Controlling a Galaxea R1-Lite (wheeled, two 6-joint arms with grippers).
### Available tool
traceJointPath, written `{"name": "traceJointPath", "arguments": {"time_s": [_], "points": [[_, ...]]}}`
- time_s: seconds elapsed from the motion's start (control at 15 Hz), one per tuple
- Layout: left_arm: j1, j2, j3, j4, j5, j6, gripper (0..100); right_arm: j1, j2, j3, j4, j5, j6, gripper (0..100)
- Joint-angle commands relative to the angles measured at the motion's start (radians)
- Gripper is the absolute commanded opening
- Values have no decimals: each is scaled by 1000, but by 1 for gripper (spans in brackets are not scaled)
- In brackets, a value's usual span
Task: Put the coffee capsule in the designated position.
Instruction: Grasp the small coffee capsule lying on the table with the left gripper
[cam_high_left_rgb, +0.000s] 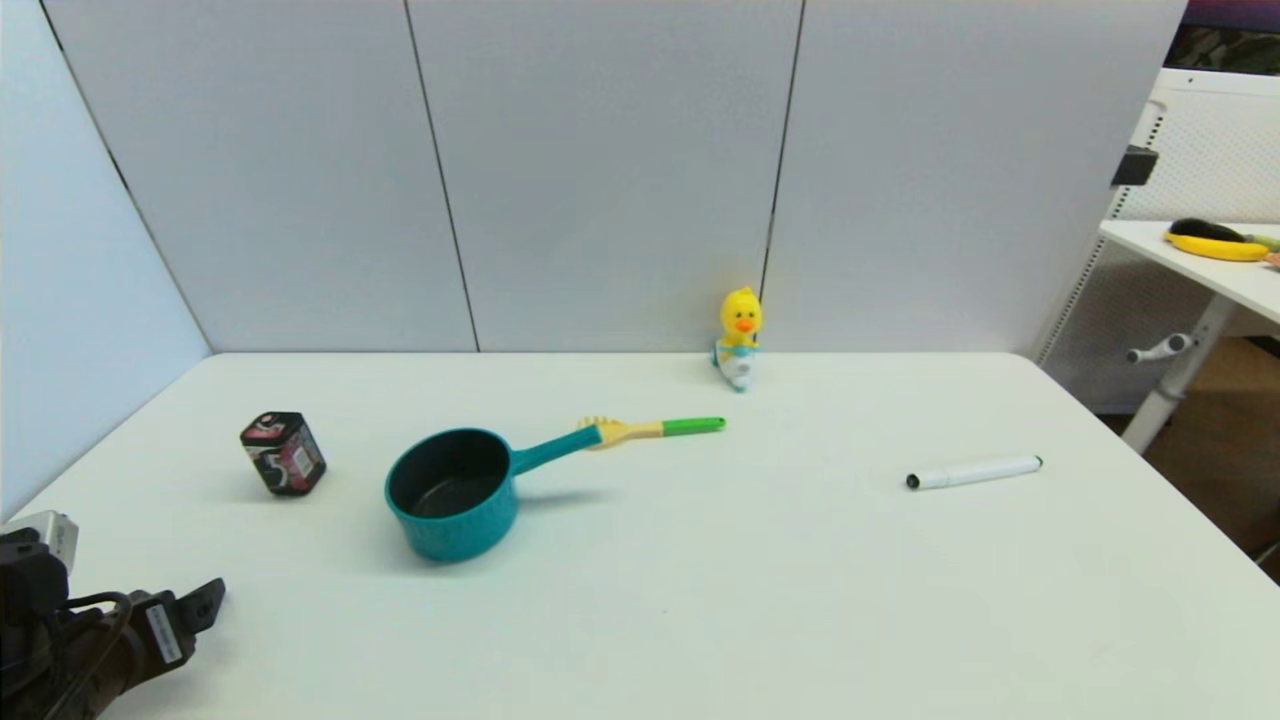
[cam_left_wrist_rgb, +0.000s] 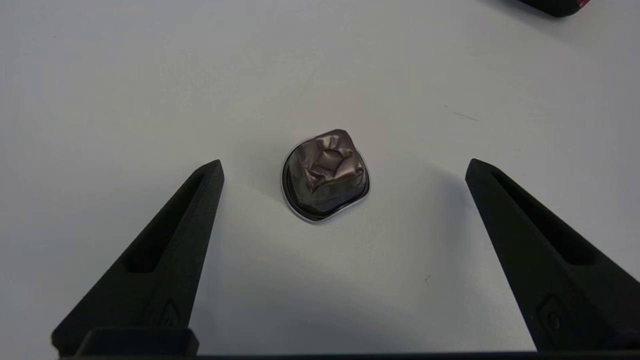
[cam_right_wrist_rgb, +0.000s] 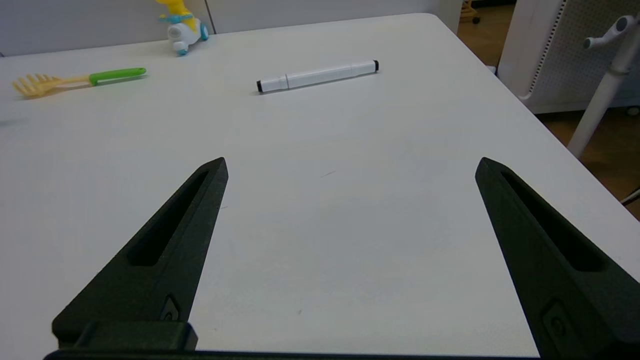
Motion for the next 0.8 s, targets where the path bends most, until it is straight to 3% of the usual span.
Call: {"name": "traceJointPath", "arguments": {"time_s": [0.07,0.8], "points": [[-2,22,-10,-8,2,-2,100,1,1,2,0,-1,0,100],[-11,78,-57,-12,1,7,100,1,1,2,0,-1,0,100]]}}
